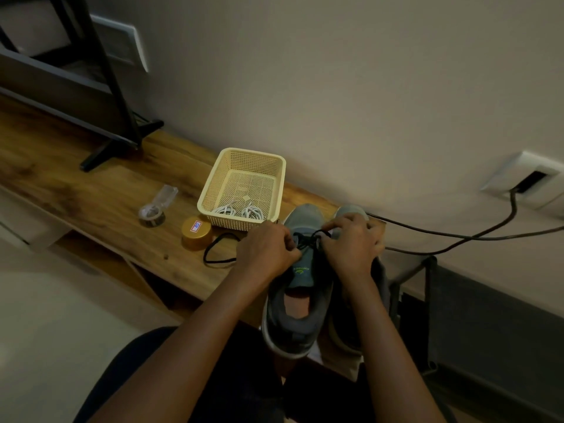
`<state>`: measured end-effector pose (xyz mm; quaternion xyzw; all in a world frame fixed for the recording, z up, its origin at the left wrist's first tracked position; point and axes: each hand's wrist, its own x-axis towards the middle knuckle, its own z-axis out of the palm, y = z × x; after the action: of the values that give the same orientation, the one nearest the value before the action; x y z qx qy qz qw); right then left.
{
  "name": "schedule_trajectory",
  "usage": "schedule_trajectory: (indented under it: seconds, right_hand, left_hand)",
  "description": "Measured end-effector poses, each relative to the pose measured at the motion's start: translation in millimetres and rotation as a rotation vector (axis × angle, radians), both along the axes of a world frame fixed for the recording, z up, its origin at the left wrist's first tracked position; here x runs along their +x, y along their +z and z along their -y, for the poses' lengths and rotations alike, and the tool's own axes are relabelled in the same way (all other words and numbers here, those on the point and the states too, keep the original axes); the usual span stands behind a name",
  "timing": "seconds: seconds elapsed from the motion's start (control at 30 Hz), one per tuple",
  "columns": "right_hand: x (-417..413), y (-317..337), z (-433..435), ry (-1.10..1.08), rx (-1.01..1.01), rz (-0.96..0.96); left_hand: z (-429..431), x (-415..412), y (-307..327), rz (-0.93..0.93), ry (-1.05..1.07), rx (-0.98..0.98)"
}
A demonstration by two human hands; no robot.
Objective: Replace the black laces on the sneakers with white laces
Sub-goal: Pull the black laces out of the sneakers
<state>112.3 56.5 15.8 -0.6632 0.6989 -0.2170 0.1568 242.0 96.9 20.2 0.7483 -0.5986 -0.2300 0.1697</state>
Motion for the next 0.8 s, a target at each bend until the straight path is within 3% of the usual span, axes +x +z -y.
schedule_trajectory:
  seconds: [0.1, 0.27, 0.47, 0.67, 0.8]
  right_hand:
    - [6, 2, -5, 0.169, 0.029, -0.081]
    - [10, -1, -12, 0.291, 0.022, -0.248]
    - [6, -2, -9, 0.271, 0.010, -0.200]
    - [0, -2, -5, -0.036, -0.100, -0.040]
    - [3, -2, -5, 0.044, -0.085, -0.085]
  left_hand:
    - [-2, -8, -5, 0.222, -0.023, -0.064]
    - [-1, -17, -13, 0.311, 0.017, -0.132]
    - [1, -20, -14, 0.339, 0.070, -0.134]
    - [3, -20, -14, 0.298, 0.096, -0.141]
    - [4, -18, -16, 0.277, 0.099, -0.139]
